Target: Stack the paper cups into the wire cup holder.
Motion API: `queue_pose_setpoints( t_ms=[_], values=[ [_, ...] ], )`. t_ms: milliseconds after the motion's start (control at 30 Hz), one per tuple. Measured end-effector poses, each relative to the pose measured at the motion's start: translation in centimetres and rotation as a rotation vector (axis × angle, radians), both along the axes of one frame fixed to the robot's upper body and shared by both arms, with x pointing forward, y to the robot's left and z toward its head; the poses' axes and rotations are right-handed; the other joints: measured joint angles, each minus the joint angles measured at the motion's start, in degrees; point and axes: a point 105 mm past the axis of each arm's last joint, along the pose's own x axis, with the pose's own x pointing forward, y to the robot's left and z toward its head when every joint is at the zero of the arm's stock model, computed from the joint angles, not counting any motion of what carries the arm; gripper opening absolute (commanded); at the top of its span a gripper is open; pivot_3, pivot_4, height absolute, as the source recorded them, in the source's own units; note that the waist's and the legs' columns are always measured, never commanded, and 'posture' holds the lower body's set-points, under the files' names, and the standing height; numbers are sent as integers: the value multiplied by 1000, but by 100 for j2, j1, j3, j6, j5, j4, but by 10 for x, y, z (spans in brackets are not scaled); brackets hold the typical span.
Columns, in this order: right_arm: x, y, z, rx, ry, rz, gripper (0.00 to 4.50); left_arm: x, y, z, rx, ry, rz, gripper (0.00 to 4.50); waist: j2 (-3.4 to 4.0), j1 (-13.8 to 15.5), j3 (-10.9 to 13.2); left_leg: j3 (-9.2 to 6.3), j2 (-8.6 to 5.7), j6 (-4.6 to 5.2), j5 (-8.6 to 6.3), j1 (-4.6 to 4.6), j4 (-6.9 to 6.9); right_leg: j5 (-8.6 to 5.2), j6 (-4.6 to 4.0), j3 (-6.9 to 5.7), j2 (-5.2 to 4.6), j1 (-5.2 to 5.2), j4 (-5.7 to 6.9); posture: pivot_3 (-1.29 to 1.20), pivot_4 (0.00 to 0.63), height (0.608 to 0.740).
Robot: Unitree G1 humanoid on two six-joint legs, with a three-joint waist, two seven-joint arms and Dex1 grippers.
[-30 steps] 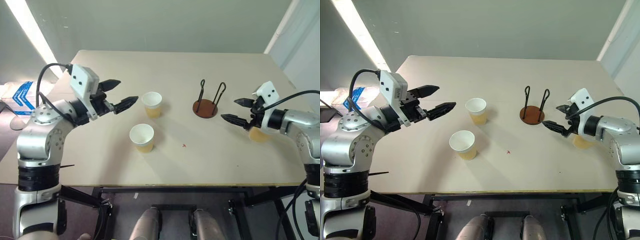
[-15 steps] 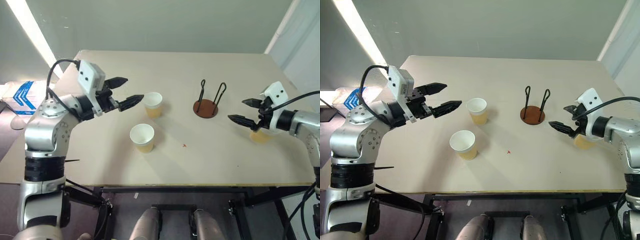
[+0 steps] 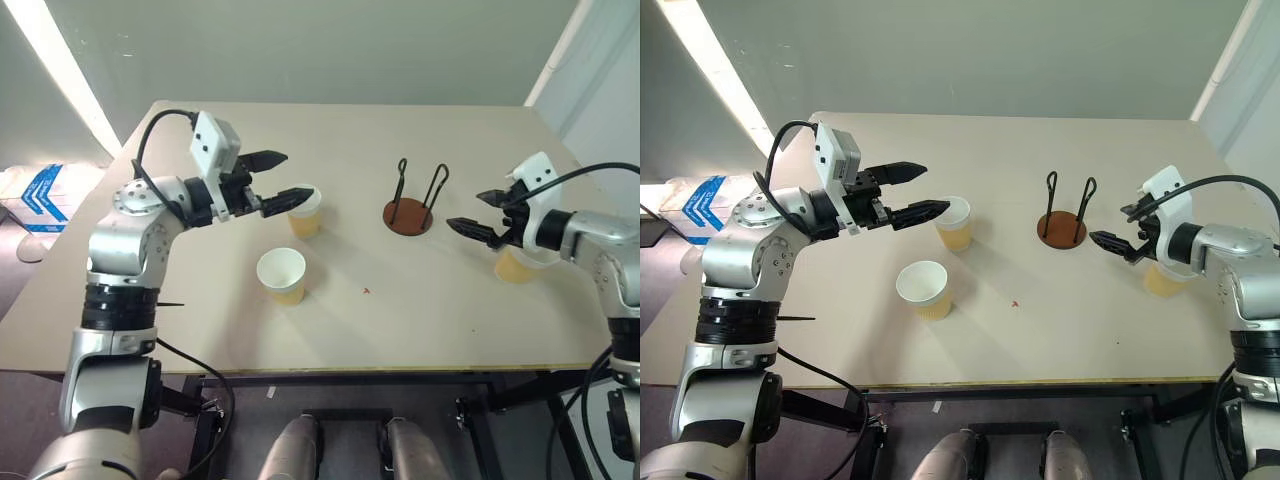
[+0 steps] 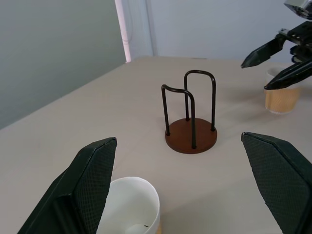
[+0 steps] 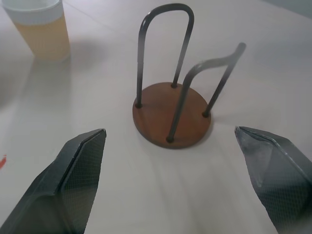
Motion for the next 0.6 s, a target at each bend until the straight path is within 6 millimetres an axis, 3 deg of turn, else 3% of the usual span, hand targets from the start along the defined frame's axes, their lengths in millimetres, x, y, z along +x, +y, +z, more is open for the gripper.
queue_pose_setpoints(
  t_ms=[600],
  values=[
    [56, 23, -10, 44, 46, -2, 4461, -3, 5, -3, 10, -10, 29, 4500, 2, 13, 1, -5, 0, -13, -22, -6, 0, -3, -12, -5, -1, -15, 12, 0, 150, 740]
  ],
)
